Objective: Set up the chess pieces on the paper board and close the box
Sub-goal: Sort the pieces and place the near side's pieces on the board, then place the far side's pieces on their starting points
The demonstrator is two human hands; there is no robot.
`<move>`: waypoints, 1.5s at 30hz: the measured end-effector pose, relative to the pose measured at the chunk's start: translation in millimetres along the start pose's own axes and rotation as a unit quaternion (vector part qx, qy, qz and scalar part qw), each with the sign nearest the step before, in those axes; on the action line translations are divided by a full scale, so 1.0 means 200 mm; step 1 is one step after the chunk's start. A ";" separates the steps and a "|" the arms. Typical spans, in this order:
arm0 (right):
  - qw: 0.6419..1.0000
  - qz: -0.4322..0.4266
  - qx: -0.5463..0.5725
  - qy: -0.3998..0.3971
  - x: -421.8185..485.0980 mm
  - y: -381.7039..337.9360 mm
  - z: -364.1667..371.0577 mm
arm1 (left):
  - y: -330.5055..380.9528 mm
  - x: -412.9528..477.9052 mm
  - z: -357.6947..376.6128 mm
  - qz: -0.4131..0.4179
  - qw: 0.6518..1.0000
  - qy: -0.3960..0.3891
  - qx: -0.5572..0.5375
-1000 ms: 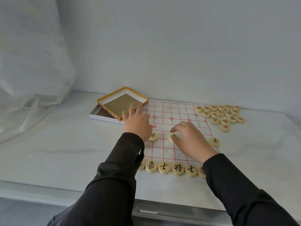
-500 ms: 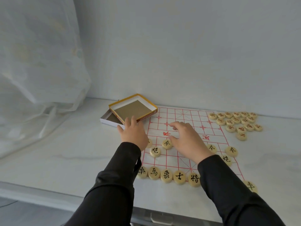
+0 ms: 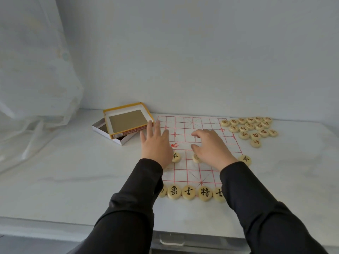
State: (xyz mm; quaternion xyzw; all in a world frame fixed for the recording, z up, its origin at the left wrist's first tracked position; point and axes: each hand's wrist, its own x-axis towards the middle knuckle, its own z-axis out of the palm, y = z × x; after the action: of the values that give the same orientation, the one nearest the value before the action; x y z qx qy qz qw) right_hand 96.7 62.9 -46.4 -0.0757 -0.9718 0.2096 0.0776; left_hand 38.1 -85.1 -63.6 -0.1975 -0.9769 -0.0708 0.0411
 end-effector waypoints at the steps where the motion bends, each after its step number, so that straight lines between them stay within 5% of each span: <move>1: 1.000 0.005 -0.005 0.005 0.00 0.02 -0.01 | 0.04 0.00 0.00 0.005 1.000 -0.008 -0.012; 13: 0.991 0.057 -0.123 0.007 -0.07 0.34 -0.17 | 0.43 -0.01 0.08 0.063 0.992 -0.077 -0.080; 18: 0.969 0.213 -0.071 0.103 -0.05 0.53 -0.28 | 0.59 0.01 0.08 0.093 0.986 -0.069 -0.121; 21: 0.958 0.269 -0.060 0.079 -0.05 0.64 -0.31 | 0.64 0.02 0.10 0.117 0.984 -0.066 -0.117; 25: 0.961 0.271 -0.048 0.022 -0.04 0.72 -0.27 | 0.62 0.03 0.12 0.124 0.983 -0.082 -0.108; 36: 0.957 0.265 -0.058 0.107 0.01 0.73 -0.18 | 0.53 0.07 0.07 0.098 0.984 -0.083 -0.124; 45: 0.963 0.255 -0.055 0.068 0.05 0.74 -0.16 | 0.52 0.08 0.09 0.095 0.983 -0.105 -0.118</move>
State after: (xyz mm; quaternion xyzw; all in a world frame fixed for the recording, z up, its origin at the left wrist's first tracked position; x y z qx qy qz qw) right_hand 109.4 209.8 -78.9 -0.3394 -0.9227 0.1627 0.0833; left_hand 63.2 18.8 -66.4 -0.2991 -0.9374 -0.1605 -0.0784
